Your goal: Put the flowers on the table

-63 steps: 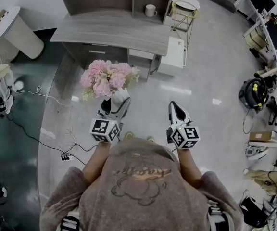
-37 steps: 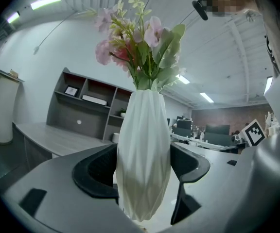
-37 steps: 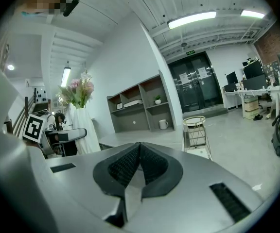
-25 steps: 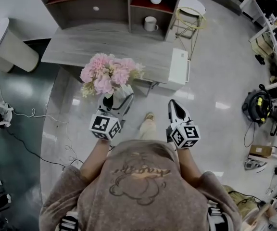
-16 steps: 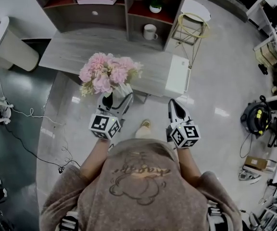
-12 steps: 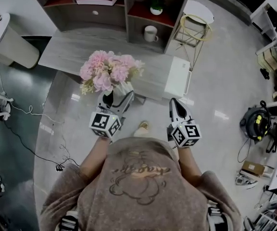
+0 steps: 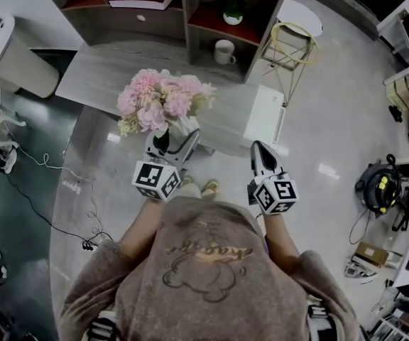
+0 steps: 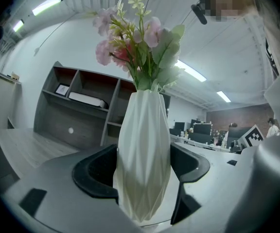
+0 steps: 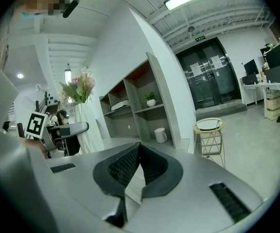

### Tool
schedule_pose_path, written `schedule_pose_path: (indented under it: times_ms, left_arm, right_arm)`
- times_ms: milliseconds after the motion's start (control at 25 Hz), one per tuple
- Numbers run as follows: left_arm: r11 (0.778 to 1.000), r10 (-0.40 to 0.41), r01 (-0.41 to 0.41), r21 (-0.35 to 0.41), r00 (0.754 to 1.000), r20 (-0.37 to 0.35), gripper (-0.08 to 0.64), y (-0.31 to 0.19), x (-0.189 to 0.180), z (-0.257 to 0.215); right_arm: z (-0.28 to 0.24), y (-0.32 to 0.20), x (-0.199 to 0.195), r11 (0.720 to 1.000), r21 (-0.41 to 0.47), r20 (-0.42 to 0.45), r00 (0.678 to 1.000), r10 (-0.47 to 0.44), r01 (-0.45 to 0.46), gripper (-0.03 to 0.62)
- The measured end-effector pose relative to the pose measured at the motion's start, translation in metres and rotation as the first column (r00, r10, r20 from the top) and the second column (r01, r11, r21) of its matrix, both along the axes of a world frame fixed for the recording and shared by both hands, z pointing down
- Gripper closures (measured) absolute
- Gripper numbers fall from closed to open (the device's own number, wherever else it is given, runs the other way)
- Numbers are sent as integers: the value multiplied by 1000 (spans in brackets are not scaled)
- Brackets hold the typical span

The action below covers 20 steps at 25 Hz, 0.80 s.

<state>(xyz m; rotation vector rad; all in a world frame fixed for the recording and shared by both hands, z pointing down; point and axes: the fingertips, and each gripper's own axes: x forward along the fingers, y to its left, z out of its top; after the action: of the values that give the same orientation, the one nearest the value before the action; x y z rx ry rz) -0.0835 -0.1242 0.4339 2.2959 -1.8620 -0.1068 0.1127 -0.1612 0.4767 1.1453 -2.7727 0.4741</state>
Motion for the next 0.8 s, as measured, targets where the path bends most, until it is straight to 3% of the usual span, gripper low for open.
schedule_pose_path:
  times_ms: [800]
  left_arm:
    - [989, 146, -146, -7, 989, 23, 210, -66, -10, 6]
  right_arm:
    - [-9, -30, -8, 991, 4, 3, 991, 132, -132, 607]
